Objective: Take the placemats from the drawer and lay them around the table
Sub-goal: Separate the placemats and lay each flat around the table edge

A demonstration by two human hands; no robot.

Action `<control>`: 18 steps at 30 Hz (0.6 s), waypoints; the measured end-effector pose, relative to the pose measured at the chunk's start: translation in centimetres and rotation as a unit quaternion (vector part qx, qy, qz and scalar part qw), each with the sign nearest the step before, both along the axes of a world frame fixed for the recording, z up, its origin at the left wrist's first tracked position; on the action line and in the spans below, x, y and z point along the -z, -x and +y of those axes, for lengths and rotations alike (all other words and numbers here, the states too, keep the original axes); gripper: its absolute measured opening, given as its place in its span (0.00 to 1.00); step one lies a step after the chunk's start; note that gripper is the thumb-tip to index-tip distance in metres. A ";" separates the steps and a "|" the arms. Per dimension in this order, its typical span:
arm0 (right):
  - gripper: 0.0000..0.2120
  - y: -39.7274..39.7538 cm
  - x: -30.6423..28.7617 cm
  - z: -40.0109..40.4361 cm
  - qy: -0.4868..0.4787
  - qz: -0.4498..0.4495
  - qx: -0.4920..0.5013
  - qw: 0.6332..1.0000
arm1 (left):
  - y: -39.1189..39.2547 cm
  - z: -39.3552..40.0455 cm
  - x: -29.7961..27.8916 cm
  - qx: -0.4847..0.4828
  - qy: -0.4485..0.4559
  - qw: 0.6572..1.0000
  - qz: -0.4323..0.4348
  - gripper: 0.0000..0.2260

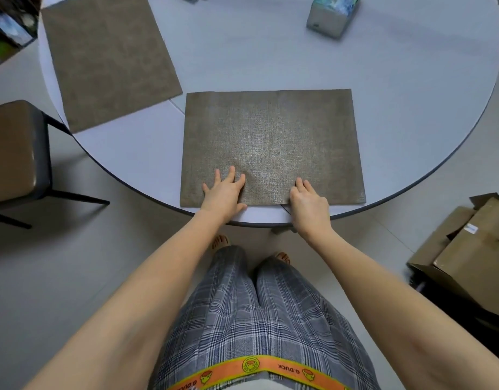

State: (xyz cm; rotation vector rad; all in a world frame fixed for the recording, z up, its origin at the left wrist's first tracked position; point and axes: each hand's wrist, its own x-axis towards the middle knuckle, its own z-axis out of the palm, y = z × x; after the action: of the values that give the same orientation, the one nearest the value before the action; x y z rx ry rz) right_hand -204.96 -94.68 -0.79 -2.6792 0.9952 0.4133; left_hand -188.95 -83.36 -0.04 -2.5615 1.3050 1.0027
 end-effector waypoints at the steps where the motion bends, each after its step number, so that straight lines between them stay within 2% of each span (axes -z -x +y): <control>1: 0.16 -0.1 -0.1 0.0 0.007 -0.016 0.000 1.000 | -0.1 -0.3 -0.2 0.005 -0.004 1.000 -0.007 0.36; 3: 0.20 -0.6 0.1 -0.4 0.001 -0.058 -0.018 0.998 | -0.5 -1.2 -0.7 0.013 0.000 0.999 -0.033 0.33; 6: 0.28 -2.4 0.8 -1.6 -0.109 -0.092 -0.047 0.989 | -1.0 -3.1 -1.0 -0.003 0.034 0.996 -0.080 0.25; 9: 0.30 -3.9 1.5 -3.0 -0.175 -0.137 -0.029 0.975 | -0.5 -4.9 -0.3 -0.050 0.043 0.993 -0.093 0.29; 11: 0.30 -4.6 1.9 -3.6 -0.154 -0.168 -0.015 0.973 | -0.1 -5.6 0.3 -0.050 0.037 0.992 -0.112 0.30; 13: 0.32 -5.2 2.6 -4.4 -0.078 -0.187 -0.008 0.979 | -0.2 -5.9 0.6 -0.044 0.040 0.990 -0.126 0.30; 18: 0.31 -4.1 5.6 -6.0 0.016 -0.096 -0.053 0.994 | 0.0 -5.9 1.1 -0.047 0.077 0.985 -0.148 0.28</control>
State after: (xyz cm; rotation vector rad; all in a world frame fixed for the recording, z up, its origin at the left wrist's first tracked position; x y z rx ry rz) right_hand -200.88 -100.66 -6.36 -2.7464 0.8131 0.1555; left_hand -188.99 -89.21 -1.11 -2.7746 1.2328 0.5215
